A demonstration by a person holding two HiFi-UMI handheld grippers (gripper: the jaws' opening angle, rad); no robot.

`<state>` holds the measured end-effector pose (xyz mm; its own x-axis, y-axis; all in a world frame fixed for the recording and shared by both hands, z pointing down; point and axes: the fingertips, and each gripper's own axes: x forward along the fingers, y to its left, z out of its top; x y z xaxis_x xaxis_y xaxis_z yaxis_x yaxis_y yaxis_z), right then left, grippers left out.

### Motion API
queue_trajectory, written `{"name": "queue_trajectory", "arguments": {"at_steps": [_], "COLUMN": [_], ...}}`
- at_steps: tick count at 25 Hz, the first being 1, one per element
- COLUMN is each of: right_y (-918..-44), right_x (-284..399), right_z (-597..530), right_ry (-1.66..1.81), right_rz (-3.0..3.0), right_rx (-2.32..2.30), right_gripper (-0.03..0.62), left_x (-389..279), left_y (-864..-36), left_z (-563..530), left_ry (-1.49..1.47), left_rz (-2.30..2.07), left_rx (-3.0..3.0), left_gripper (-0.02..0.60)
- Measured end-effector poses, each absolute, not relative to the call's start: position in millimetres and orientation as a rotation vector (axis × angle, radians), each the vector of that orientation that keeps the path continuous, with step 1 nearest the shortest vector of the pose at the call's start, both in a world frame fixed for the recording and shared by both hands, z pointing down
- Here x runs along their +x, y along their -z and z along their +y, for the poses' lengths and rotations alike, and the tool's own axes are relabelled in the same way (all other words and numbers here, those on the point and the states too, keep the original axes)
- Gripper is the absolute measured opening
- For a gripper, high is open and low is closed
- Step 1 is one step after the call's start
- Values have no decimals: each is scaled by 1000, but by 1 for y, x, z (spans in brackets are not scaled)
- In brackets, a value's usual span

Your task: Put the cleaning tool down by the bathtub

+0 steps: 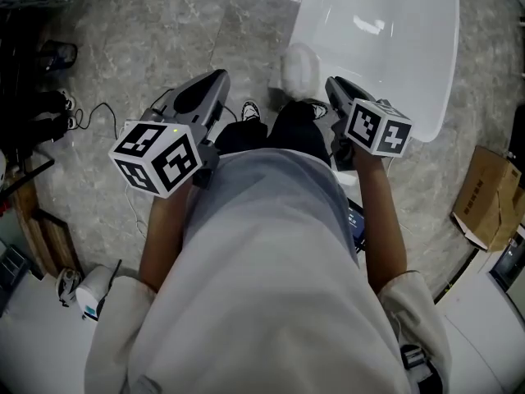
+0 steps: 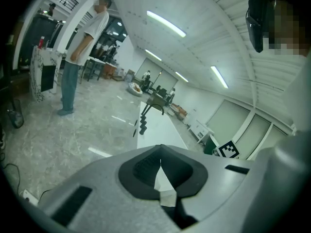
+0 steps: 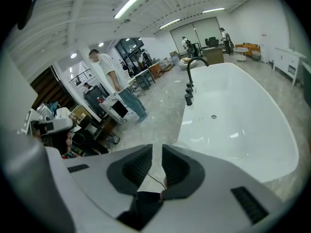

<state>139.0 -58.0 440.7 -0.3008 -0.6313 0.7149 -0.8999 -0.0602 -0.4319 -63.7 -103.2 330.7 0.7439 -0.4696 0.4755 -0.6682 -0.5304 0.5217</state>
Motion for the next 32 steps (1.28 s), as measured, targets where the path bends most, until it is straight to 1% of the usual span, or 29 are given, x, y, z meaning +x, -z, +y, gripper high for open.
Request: {"name": "queue_trajectory", "arguments": {"at_steps": [23,29,32], "right_y": [-363,-351,-346], "right_x": [141,155,151], "right_z": [-46,-52,-57], "right_ry": [-1185,-1046,-1066], "right_rz": [-2089,-2036,-2072], "right_rx": [1747,1840,1836], "right_gripper": [23,13,12], "left_x": [-48,-41,-38], "left_y": [-321,-320,-322], "left_z": [-113,-126,-131], "left_ry": [-367,-372,-381], "left_rz": [-810,-769,-735], "left_rx": [2306,2315,2309], "left_gripper": [5,5,5]}}
